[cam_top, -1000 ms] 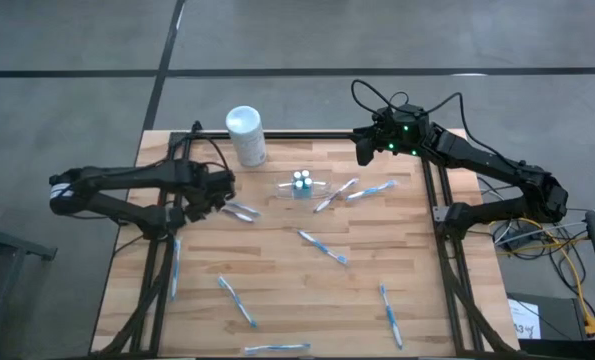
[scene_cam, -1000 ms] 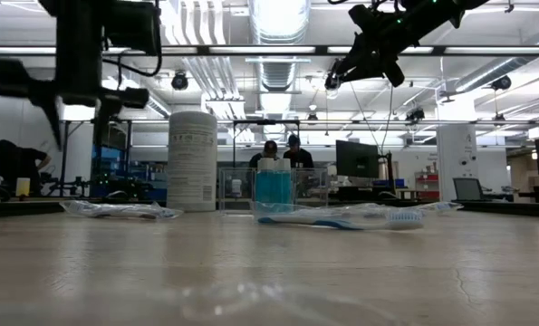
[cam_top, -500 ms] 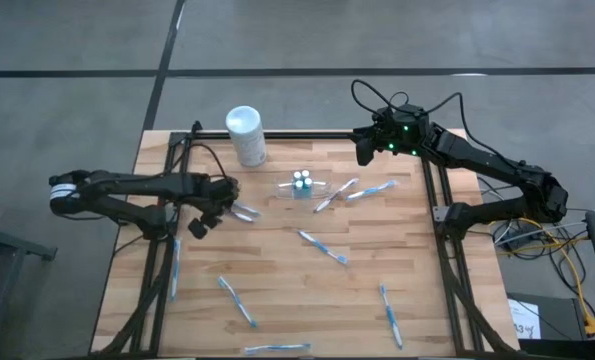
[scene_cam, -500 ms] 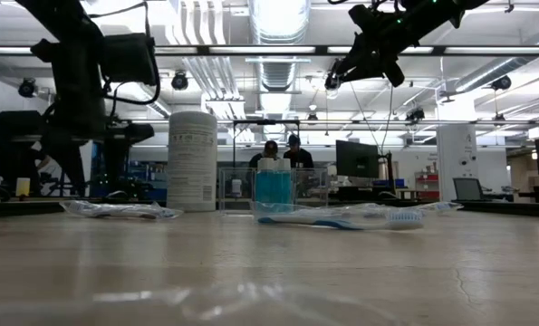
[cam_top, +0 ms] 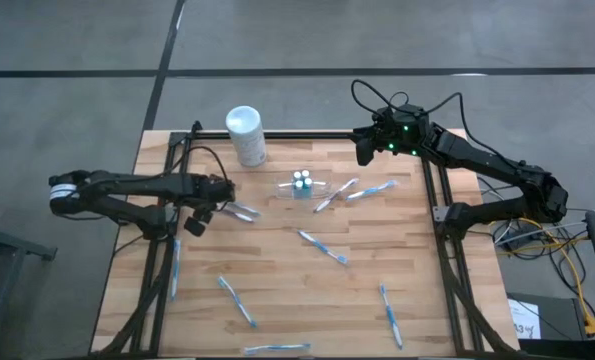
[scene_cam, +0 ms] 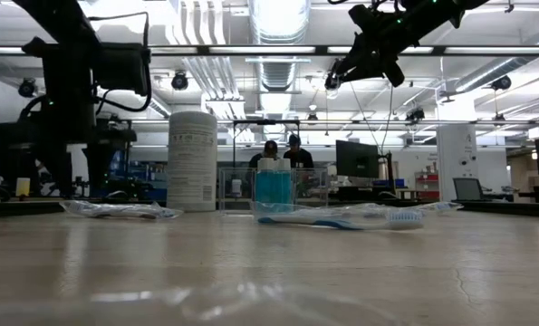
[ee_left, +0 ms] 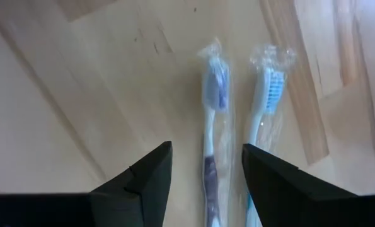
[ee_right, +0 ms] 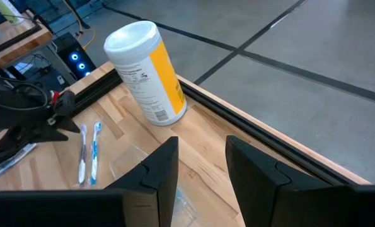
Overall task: Pick & Place toothbrushing station
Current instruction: Put the violet toothbrush into the left of the transparent organizer
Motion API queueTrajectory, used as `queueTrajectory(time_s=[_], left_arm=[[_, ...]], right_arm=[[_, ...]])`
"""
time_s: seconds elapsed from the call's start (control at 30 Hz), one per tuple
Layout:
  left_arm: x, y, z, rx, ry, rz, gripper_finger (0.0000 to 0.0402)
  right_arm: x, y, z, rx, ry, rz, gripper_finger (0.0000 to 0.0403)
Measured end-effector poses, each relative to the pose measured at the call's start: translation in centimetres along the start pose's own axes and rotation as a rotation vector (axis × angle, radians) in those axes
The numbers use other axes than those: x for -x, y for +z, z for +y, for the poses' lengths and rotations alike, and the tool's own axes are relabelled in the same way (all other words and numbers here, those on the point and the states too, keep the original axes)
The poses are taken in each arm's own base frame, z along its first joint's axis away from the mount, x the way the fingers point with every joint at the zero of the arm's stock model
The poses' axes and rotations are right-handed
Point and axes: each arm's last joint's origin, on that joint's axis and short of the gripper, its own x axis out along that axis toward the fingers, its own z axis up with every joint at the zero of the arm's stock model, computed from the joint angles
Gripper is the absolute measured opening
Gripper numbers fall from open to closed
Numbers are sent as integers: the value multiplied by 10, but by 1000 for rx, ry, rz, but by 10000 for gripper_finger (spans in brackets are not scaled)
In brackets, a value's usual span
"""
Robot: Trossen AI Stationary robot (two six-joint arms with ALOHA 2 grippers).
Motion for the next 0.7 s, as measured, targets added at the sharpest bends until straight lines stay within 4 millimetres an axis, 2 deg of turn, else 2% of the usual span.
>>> queueTrajectory(time_s=[0.17, 0.47, 0.7], left_arm=[[-10, 6, 3, 5, -21, -45, 195], [-34, 12, 13, 26, -55, -9, 195], [-36, 13, 14, -2, -54, -3, 187]], right_arm=[[0, 0, 0, 0, 0, 0, 128], [0, 0, 0, 0, 0, 0, 128], [0, 0, 0, 0, 0, 0, 128]])
